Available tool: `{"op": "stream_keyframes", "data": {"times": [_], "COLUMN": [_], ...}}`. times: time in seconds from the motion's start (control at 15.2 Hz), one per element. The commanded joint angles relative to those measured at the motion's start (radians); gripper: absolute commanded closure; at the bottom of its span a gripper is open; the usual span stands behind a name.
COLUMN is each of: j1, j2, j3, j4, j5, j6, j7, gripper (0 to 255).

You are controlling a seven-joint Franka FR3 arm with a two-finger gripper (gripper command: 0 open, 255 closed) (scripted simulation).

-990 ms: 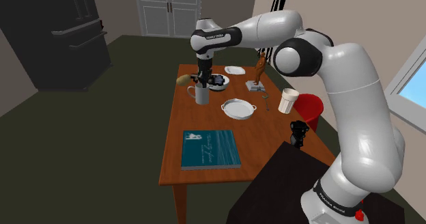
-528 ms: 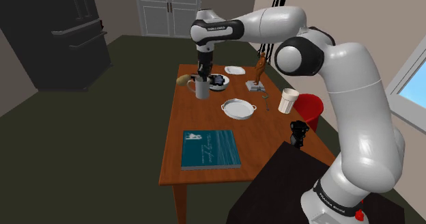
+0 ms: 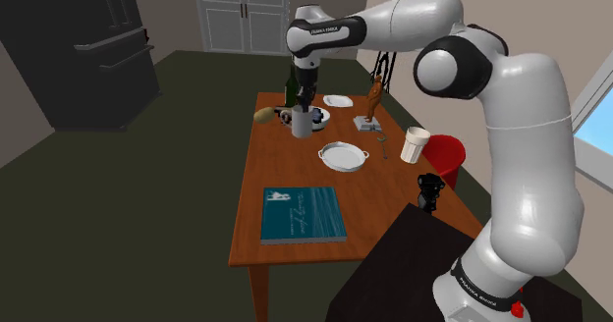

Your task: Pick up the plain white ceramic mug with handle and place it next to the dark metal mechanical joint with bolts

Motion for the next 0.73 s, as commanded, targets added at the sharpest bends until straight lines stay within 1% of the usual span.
{"op": "stream_keyframes", "data": {"times": [0.0,0.33,0.66], "j1": [-0.017,-0.063,-0.111], "j2": [-0.076,-0.224,-0.345], "j3": [-0.008,-0.035,-0.069], "j4": [-0.124,-0.347,-0.519], "j5": [-0.002,-0.008,-0.018], "j6": [0.048,0.125,0.178], "j7": [-0.027,-0.101,-0.181], "gripper": [255,255,255]}}
